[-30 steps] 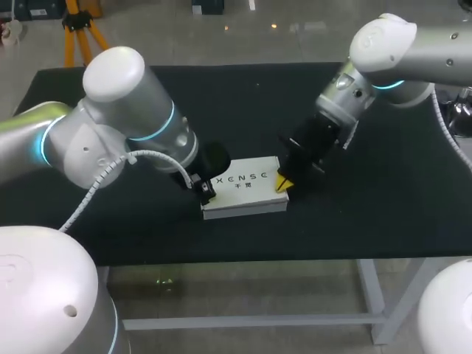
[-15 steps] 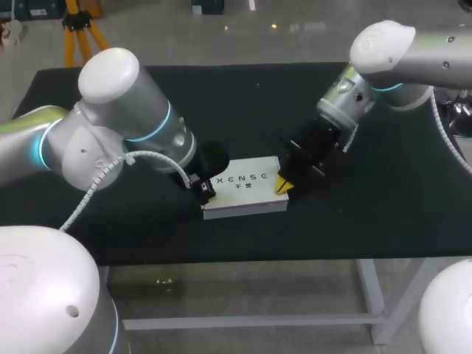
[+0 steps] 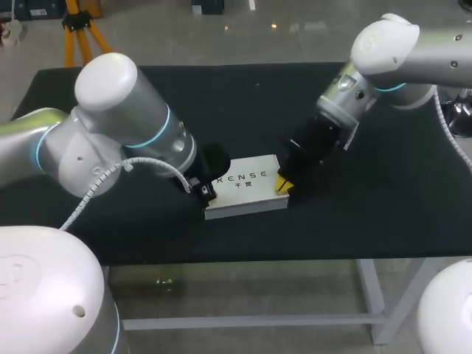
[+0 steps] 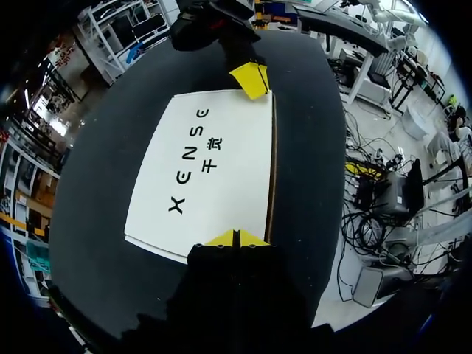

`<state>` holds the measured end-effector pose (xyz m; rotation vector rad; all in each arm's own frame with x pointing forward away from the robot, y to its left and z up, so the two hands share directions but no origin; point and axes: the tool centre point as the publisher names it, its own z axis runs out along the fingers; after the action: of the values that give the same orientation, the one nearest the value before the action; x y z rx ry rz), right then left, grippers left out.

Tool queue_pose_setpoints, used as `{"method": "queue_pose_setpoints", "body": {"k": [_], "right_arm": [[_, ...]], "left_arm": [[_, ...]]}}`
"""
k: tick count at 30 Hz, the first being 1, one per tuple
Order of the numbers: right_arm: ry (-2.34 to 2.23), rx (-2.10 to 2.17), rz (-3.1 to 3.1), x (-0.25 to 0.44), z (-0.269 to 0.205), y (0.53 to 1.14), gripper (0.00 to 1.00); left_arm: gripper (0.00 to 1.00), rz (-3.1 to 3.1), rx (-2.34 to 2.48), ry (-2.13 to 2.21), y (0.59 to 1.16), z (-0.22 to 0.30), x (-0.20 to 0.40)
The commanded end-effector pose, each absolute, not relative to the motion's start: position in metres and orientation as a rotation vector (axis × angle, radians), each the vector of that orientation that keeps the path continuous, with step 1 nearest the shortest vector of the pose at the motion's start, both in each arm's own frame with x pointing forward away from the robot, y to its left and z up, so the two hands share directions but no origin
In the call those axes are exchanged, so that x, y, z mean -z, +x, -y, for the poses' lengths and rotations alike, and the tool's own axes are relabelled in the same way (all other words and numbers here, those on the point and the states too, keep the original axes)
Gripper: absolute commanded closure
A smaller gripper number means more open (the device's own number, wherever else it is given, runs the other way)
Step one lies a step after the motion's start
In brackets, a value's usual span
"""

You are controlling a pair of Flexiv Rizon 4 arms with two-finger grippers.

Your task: Assemble the packaging by folding the flat box into shape, placing the metal phone stand inside, and closing the box properly

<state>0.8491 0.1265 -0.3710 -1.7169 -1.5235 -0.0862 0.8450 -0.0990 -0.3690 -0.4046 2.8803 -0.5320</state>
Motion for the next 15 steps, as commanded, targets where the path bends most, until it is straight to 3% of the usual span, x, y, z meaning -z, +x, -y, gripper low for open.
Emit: {"method": "queue_pose_setpoints", "body": {"k": [1, 15], "right_arm": [[-1.704, 0.062, 1.496, 0.385, -0.127, 0.853, 1.0], [-1.714, 0.161, 1.54, 0.357, -0.118, 0.859, 1.0]], "left_arm": [[1.0, -2.903, 0.542, -0.415, 0.854, 0.102, 0.383], [1.0, -2.852, 0.547, -0.416, 0.837, 0.107, 0.354]]}}
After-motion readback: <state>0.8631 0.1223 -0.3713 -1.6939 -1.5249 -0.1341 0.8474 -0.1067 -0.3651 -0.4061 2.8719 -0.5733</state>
